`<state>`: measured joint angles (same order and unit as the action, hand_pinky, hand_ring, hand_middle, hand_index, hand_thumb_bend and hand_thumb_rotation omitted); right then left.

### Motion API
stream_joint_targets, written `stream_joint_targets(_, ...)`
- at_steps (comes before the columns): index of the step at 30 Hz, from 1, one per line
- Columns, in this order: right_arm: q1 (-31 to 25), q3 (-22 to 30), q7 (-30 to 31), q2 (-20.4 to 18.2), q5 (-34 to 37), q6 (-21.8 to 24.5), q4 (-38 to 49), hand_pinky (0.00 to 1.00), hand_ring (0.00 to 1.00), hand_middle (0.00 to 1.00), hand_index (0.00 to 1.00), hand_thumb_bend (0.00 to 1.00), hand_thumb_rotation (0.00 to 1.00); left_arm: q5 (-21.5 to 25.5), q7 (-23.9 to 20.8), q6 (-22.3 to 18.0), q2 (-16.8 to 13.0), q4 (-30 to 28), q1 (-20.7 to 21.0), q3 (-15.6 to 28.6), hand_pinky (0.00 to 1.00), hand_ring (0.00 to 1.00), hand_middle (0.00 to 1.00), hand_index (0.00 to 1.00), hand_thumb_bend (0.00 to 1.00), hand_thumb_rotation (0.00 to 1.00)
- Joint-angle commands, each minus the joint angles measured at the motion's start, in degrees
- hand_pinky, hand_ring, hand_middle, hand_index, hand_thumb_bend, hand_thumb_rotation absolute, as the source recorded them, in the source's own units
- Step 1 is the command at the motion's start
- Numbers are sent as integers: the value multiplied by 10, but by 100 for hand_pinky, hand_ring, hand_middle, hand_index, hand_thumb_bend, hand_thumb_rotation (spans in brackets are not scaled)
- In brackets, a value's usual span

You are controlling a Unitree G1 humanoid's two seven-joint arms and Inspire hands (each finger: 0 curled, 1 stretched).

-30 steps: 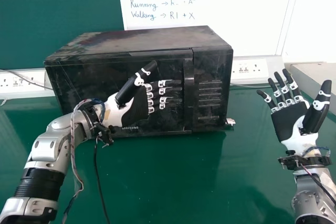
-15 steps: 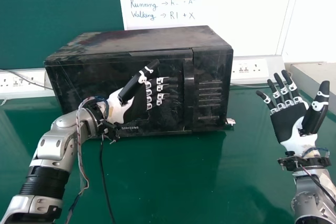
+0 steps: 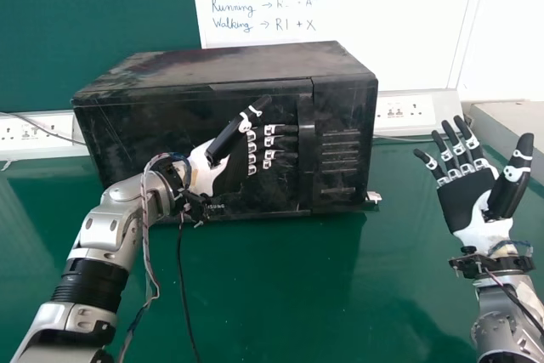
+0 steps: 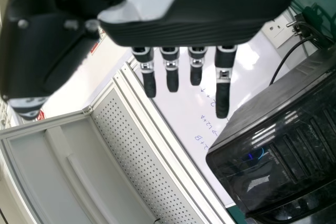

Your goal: Open the door of oven

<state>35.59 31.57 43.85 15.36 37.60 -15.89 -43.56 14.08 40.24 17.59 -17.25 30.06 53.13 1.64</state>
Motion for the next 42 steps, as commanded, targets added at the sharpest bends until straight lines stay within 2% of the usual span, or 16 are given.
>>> stream_joint_targets(1, -3, -1, 2, -5, 2, -2, 6, 65, 86, 95, 91, 100, 87, -12, 6, -30, 6, 14, 17, -9, 63, 87, 97, 94, 100, 81)
stream_joint_targets(4, -5, -2, -1, -5, 0, -3, 9, 65, 86, 95, 91, 100, 88, -22, 0, -44, 11, 25, 24, -14, 62, 86, 96, 93, 99, 81)
stream_joint_targets(10, -6, -2, 0, -5, 0, -5, 9, 64, 85, 95, 91, 100, 88, -22, -2, -39, 23, 55, 44, -10, 67, 88, 97, 93, 100, 80)
stream_joint_targets(23, -8, -4, -3, -8, 0, -5, 13, 64, 85, 95, 90, 100, 88, -28, -3, -48, 47, 81, 64, -21, 62, 86, 97, 94, 100, 80)
stream_joint_targets(28, -7, -5, 0, -8, 0, -6, 11, 64, 85, 95, 90, 100, 88, -53, -46, -43, 58, 49, 55, -33, 59, 84, 95, 93, 100, 81)
stream_joint_targets(31, -6, -6, -4, -9, -2, -8, 11, 63, 84, 94, 90, 100, 88, -67, -90, -26, 73, 24, 44, -35, 58, 83, 95, 93, 100, 82)
stream_joint_targets(34, -5, -5, -4, -10, 1, -4, 11, 63, 84, 94, 90, 100, 87, -62, -111, 0, 85, 12, 40, -28, 57, 83, 96, 94, 100, 82)
stream_joint_targets(39, -6, -5, -3, -10, 2, -2, 15, 64, 85, 94, 91, 100, 86, -38, -123, 57, 99, 1, 42, -11, 54, 82, 97, 95, 98, 80)
stream_joint_targets(42, -7, -5, -4, -10, 1, -2, 15, 64, 85, 94, 91, 100, 86, -26, -120, 76, 102, 3, 44, -4, 53, 81, 96, 95, 100, 78)
